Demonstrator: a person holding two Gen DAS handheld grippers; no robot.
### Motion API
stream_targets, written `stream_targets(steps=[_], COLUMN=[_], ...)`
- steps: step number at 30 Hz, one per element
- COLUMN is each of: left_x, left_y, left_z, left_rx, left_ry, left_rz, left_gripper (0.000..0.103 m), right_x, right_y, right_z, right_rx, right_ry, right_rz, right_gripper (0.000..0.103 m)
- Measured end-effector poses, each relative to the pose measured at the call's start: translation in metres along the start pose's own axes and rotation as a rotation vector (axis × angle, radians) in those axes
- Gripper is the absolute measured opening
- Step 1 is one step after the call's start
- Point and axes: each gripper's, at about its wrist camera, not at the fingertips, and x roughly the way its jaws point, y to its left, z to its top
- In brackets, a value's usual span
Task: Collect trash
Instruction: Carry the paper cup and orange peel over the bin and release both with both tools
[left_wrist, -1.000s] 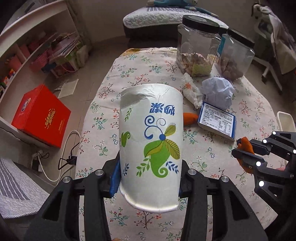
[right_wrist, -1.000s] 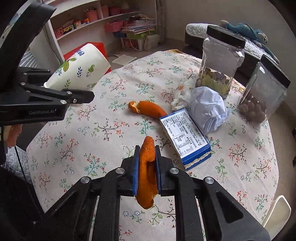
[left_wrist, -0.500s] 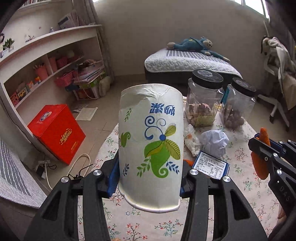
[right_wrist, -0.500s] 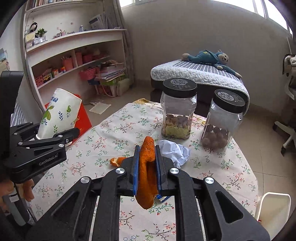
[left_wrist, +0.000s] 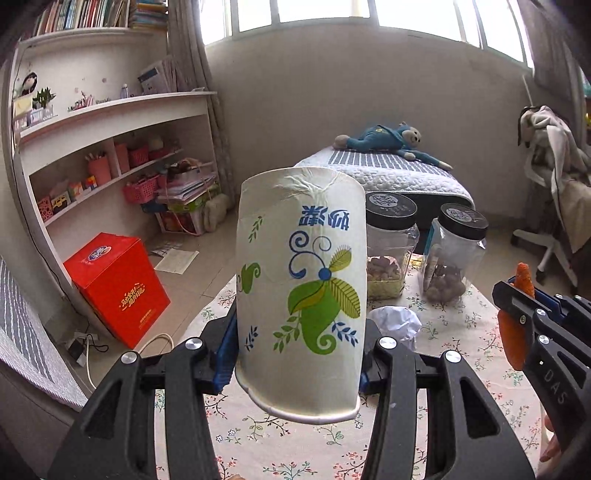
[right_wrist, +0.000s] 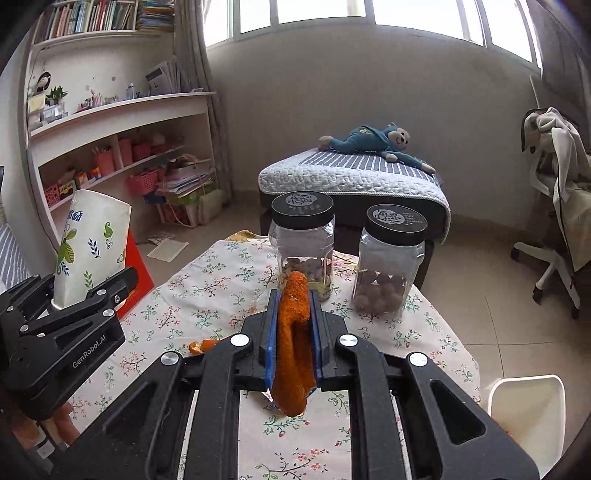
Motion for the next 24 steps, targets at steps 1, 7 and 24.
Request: stream_targets(steps=[1,7,24], left_x=[-0.001,-0.012,-0.035], left_y=[-0.002,-0.021,-0.086], left_z=[0.0,0.002,0.008], left_rx=[-0.003,-0.017,0.009], left_ry=[-0.004,-0.025,-0.052], left_rz=[-0.004,-0.041,-0.147], left_gripper=[0.048,0.049,0.049], right_x=[-0.002,-0.011,-0.043], right_y=[-0.002,-0.013,-0.07], right_z=[0.0,0.0,-0.005], right_rx=[0.0,0.018,0.046], right_ry=[-0.005,-0.024,-0.049], right_rz=[-0.007,-0.04,-0.149], right_gripper=[0.014,0.014,0.014])
